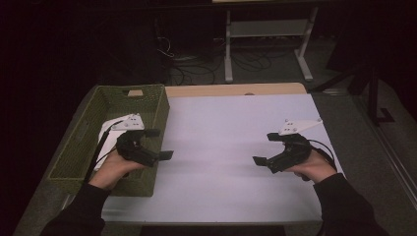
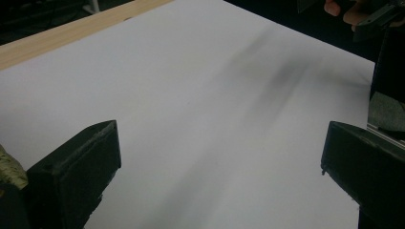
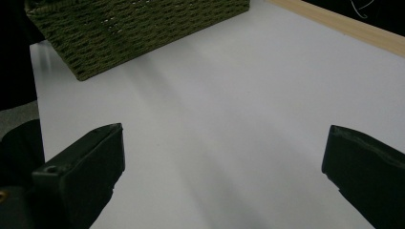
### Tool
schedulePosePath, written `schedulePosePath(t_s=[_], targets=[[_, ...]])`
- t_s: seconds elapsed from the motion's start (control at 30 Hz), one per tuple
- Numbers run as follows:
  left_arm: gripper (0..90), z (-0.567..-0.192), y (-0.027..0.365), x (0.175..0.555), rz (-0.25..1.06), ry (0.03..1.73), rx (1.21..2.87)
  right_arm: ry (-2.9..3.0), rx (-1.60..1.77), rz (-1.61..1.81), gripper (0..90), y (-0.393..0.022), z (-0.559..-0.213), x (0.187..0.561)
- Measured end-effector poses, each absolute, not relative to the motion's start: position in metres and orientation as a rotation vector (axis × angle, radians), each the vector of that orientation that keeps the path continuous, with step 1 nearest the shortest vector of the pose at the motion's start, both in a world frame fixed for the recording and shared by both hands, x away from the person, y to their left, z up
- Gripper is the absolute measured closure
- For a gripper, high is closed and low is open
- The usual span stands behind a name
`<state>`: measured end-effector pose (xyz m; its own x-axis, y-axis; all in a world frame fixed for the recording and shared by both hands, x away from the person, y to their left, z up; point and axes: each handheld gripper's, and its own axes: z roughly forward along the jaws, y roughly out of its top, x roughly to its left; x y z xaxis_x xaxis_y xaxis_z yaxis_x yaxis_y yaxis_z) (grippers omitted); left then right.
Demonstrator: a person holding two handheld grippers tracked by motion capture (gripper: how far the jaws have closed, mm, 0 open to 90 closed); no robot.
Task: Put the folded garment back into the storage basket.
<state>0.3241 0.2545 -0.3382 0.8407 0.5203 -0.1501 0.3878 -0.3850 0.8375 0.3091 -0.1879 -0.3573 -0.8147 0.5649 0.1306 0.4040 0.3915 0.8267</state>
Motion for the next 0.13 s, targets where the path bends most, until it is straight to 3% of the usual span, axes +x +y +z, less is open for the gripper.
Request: schedulePosePath(t_s=[0.13], targets=[[0.0, -0.3392, 0.254, 0.3241, 0.166, 0.668, 2.026, 2.474, 0.864, 1.394, 0.5, -0.1878, -0.3575, 0.3085]])
